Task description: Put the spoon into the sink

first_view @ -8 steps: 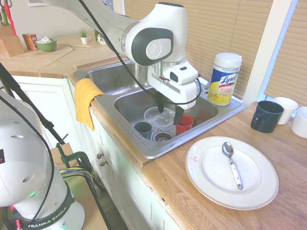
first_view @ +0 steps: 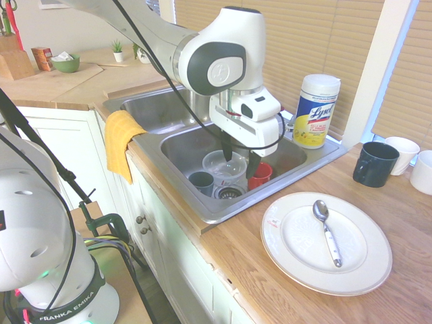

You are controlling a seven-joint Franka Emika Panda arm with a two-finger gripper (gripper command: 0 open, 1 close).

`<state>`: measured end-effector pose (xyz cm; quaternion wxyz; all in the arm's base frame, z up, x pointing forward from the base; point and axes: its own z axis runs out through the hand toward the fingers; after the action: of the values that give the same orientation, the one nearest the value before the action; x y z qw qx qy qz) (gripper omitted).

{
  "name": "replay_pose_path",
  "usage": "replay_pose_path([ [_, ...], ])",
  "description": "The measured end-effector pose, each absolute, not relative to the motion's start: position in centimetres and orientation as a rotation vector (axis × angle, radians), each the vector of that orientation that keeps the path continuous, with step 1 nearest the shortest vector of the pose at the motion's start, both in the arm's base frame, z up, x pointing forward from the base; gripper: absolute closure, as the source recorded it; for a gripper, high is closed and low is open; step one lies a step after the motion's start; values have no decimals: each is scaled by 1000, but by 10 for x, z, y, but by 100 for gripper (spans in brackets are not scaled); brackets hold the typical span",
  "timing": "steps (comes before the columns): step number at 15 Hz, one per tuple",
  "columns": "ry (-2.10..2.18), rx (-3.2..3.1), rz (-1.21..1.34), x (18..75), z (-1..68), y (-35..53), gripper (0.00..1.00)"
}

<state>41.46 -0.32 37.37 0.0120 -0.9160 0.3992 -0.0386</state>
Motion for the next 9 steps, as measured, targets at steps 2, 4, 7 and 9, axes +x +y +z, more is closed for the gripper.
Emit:
replay_pose_path([
  [2, 1255, -2844, -147, 415, 377, -24, 0],
  [4, 1268, -2835, -174, 414, 381, -46, 0],
  [7, 1258, -2842, -228, 411, 388, -90, 0],
  [9, 1248, -2840, -260, 408, 394, -121, 0],
])
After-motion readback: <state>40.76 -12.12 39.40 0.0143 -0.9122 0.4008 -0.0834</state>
